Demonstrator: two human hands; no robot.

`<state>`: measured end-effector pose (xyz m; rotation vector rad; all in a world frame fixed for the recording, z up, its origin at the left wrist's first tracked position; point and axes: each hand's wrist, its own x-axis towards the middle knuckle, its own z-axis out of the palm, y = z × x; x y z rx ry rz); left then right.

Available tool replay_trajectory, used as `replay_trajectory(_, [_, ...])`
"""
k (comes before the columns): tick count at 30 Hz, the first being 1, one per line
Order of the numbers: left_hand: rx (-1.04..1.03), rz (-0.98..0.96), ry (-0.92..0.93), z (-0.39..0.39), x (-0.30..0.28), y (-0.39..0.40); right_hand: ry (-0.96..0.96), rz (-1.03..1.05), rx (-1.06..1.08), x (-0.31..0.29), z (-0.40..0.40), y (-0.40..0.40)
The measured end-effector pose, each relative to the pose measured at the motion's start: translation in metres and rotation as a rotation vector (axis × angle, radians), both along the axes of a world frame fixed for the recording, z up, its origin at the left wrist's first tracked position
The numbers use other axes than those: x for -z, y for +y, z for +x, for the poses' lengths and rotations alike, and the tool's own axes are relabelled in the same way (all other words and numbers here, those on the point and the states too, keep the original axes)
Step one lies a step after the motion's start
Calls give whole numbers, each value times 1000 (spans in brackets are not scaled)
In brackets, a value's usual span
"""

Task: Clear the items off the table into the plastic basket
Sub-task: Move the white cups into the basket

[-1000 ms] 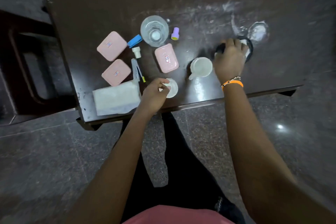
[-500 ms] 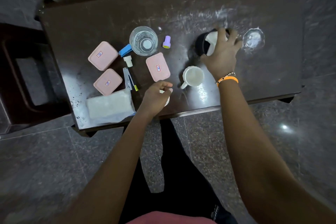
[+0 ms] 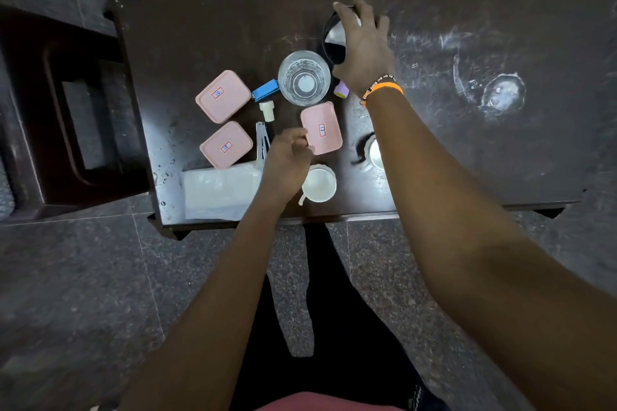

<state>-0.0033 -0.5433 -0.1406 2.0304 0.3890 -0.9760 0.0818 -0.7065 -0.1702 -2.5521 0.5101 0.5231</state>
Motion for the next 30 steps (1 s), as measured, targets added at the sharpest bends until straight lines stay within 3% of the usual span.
replay_trajectory(13, [104,-6,-36,18,-5,1,93,-70,43,1,-40,0])
replay_trajectory(30, [197,46,-30,22,7,0,63,-28,20,0,-49,4])
